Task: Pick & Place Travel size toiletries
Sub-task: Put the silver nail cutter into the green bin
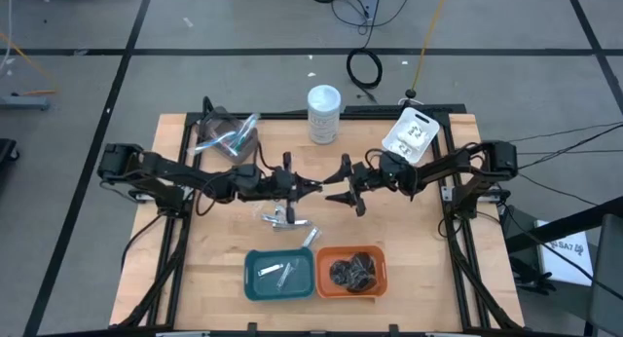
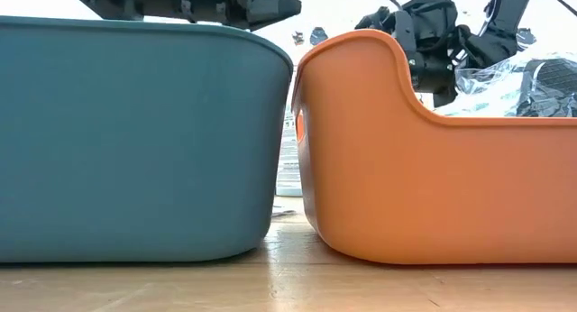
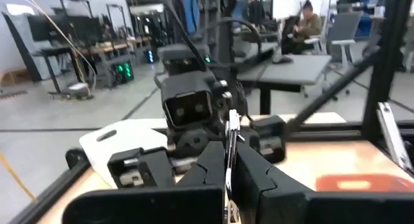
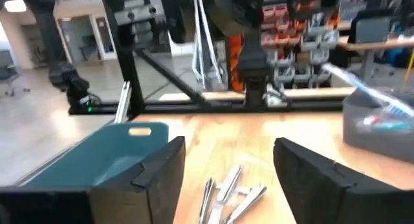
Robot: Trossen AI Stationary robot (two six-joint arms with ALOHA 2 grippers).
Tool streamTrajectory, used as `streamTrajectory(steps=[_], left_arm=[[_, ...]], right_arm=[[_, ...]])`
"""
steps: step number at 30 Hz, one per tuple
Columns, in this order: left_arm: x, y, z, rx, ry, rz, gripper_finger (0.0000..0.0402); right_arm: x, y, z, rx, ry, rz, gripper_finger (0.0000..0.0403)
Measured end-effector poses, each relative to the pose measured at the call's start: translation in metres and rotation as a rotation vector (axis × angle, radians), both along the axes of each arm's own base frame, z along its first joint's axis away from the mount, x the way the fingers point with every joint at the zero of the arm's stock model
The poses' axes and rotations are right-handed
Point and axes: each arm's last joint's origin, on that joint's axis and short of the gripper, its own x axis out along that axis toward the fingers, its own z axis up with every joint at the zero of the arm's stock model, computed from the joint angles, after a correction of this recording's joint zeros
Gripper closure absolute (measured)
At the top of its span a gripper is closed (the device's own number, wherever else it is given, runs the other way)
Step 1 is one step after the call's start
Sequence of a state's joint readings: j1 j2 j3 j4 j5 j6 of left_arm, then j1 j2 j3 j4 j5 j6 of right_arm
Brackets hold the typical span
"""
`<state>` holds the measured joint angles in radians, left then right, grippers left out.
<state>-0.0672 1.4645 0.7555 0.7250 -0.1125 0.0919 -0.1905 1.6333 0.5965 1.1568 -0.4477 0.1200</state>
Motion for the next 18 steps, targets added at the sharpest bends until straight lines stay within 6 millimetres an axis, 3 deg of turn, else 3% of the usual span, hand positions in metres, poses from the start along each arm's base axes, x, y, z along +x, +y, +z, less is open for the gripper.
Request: streamTrajectory(steps=[5, 10, 13, 18], left_arm=[[-0.017, -0.015, 0.01, -0.052, 0.089, -0.031, 0.0401], [-0.035, -0.042, 0.009, -0.262, 0.243, -0.181, 0.0401], [-0.044, -0.062, -0.001, -0.378, 0.386, -0.289, 0.0401], [-0.05, -0.089, -0.033, -0.57, 0.672, -0.296, 0.0401]], right_arm=[[-0.01, -0.004, 0.01, -0.027, 0.093, -0.021, 0.0163], [-0.027, -0.013, 0.018, -0.007, 0.216, -0.063, 0.0163], [-0.035, -0.019, 0.023, -0.003, 0.254, -0.092, 0.0167], [-0.046, -0.023, 0.024, -0.01, 0.248, -0.12, 0.0171]])
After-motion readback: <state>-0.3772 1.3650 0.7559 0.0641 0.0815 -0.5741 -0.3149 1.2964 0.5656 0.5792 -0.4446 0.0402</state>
